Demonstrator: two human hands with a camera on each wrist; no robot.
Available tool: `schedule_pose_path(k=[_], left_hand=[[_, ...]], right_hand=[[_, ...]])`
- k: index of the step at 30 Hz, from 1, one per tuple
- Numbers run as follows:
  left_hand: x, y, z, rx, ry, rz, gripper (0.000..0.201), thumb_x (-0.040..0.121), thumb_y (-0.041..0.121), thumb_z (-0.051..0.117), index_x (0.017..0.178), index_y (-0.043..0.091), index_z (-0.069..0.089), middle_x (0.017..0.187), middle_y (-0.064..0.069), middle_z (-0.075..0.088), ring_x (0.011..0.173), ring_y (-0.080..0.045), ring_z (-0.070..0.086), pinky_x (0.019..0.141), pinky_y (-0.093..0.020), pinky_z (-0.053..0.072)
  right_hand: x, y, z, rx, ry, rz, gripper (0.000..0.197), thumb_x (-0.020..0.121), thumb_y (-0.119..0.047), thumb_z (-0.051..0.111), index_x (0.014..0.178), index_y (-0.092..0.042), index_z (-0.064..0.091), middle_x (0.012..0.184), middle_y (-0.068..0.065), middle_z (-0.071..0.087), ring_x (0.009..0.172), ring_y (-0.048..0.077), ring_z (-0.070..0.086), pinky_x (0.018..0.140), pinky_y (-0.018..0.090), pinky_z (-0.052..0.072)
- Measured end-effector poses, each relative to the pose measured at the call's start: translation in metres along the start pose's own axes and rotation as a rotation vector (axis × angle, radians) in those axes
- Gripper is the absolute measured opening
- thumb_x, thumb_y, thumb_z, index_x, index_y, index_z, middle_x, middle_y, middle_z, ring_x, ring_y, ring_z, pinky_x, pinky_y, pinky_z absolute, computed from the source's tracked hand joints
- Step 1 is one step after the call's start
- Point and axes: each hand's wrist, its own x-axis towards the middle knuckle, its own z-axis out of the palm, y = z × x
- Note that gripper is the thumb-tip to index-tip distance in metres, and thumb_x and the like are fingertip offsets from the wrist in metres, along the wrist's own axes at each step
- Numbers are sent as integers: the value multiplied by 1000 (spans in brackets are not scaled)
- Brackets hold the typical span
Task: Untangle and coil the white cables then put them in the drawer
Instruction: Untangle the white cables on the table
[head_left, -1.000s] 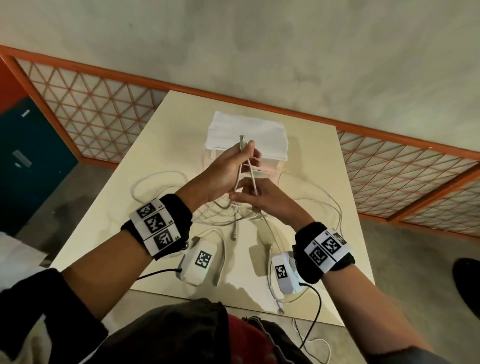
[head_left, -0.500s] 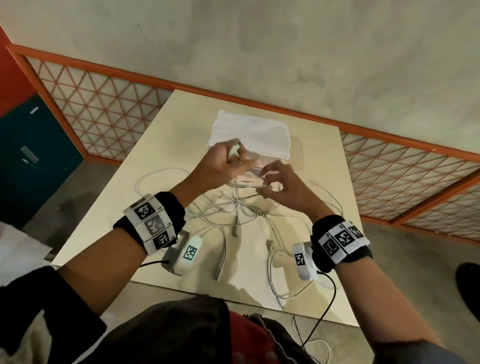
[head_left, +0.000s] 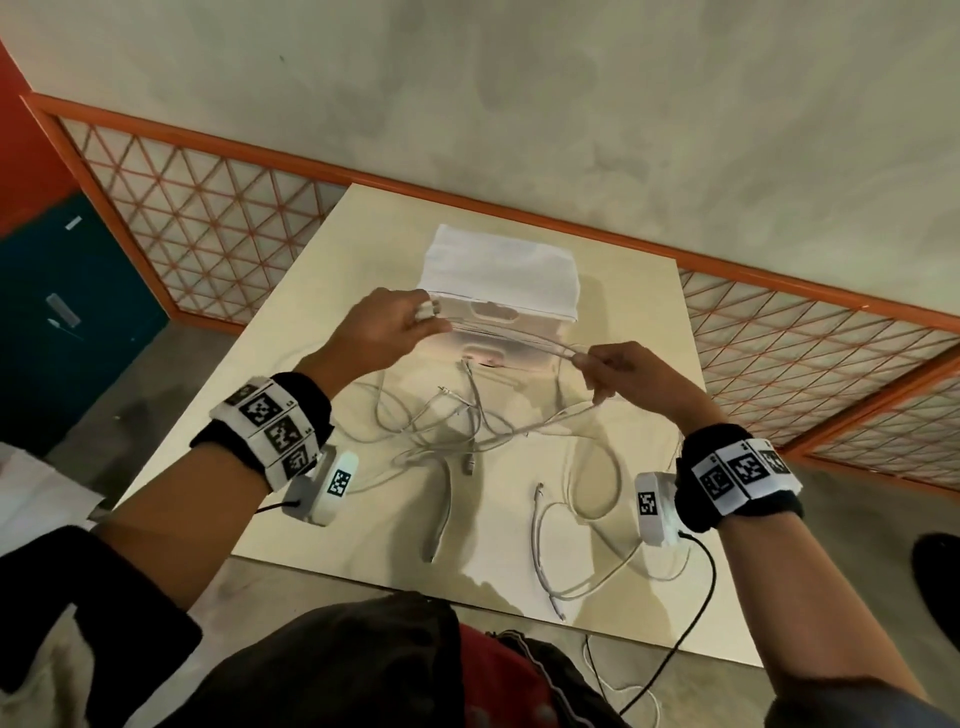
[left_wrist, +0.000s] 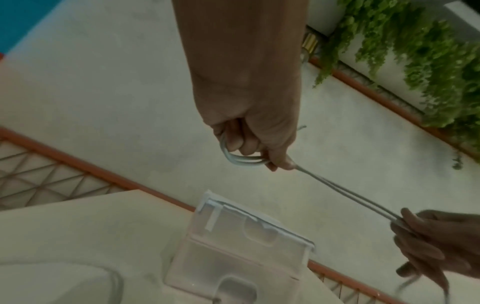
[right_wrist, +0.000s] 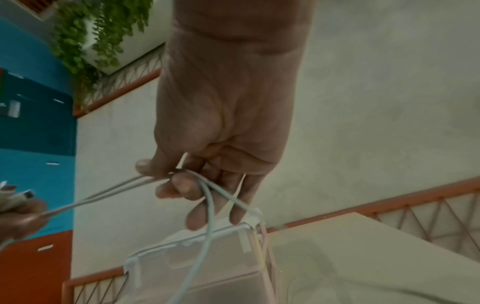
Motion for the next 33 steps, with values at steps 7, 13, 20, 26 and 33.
schedule_pose_path(k=[7, 13, 20, 26, 33], left_hand=[[-3, -15, 18, -39, -29, -209, 34, 79, 38, 72, 86, 6, 64, 60, -1, 49, 66, -23, 50, 63, -32, 39], [-5, 9, 34, -550, -90, -149, 30, 69, 37, 80, 94, 27, 66, 46, 11, 26, 44, -8, 21, 48, -24, 17], [-2, 47, 46, -513, -301, 87, 14, 88, 35, 62, 75, 30, 64, 79, 1, 67, 79, -24, 62, 79, -37, 48], [12, 20, 12, -518, 220, 56, 27, 88, 48, 46, 67, 33, 54, 64, 24, 61, 65, 8, 53, 71, -24, 41], [16, -10, 2, -330, 434, -81, 29, 95, 35, 49, 69, 23, 54, 66, -4, 63, 64, -15, 56, 66, -26, 34]], right_hand=[[0, -18, -10, -20, 272, -76, 48, 99, -43, 42, 65, -11, 57, 58, 1, 43, 53, 12, 42, 58, 22, 39], [7, -37, 1, -189, 209, -217, 32, 94, -28, 58, 66, -13, 64, 51, -8, 46, 46, 4, 41, 49, 14, 29], [11, -69, 19, -160, 126, -358, 35, 98, -27, 50, 70, -12, 65, 46, -8, 44, 48, 7, 41, 53, 16, 31], [4, -19, 12, 57, 95, -133, 49, 92, -52, 50, 60, -16, 47, 57, -2, 43, 53, 9, 40, 59, 25, 35], [1, 30, 17, 89, 206, -7, 40, 98, -39, 46, 66, -16, 41, 62, -3, 41, 56, 7, 42, 65, 28, 41]])
